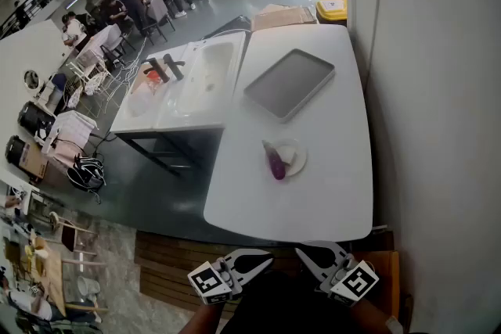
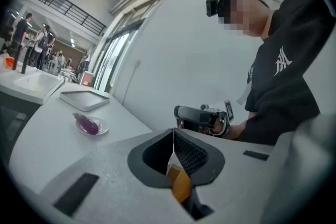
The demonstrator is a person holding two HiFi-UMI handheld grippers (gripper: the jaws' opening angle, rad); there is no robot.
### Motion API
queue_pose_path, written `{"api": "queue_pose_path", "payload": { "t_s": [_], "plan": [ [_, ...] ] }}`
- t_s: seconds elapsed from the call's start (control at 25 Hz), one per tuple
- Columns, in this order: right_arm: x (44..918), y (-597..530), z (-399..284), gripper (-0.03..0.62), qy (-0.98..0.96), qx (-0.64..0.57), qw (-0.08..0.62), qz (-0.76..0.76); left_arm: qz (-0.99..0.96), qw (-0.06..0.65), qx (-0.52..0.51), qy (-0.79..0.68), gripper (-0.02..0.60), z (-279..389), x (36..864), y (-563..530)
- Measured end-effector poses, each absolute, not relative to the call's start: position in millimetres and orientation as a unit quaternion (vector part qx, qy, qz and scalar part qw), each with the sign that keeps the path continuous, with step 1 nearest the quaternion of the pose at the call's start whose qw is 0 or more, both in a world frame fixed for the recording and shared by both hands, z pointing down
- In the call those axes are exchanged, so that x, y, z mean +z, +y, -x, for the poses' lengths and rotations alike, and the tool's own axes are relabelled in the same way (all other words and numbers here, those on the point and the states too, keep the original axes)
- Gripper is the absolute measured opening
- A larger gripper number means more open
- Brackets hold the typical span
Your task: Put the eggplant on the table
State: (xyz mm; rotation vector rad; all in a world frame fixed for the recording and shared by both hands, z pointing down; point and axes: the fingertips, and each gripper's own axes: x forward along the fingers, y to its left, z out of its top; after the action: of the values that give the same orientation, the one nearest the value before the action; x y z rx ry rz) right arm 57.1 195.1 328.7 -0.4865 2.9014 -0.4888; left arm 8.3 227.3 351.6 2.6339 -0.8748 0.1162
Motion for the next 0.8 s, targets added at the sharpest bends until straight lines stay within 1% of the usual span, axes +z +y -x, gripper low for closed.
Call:
{"api": "queue_pose_path", "payload": {
  "t_s": [0.28,0.56,0.68,0.76,0.8],
  "plan": [
    [322.3,197.3,-53.4,0.005,0.975,-0.137,0.064,0.162,-0.923,0.176,0.053,-0.337,0.008,2.3,342.0,232.7],
    [317.6,185.4,-52.9,0.006,0.977,-0.110,0.083,0.164,-0.918,0.173,0.068,-0.350,0.008,17.4,348.1,234.6],
    [313.7,177.5,-56.8,0.006,0.979,-0.088,0.087,0.161,-0.920,0.161,0.078,-0.347,0.008,18.6,342.0,231.4],
    [313.9,171.1,-59.2,0.011,0.980,-0.083,0.088,0.156,-0.923,0.155,0.096,-0.339,0.008,18.9,342.2,227.3],
    [314.0,168.0,-60.8,0.028,0.980,-0.087,0.091,0.153,-0.924,0.153,0.103,-0.334,0.008,17.5,343.1,224.6]
  ]
}}
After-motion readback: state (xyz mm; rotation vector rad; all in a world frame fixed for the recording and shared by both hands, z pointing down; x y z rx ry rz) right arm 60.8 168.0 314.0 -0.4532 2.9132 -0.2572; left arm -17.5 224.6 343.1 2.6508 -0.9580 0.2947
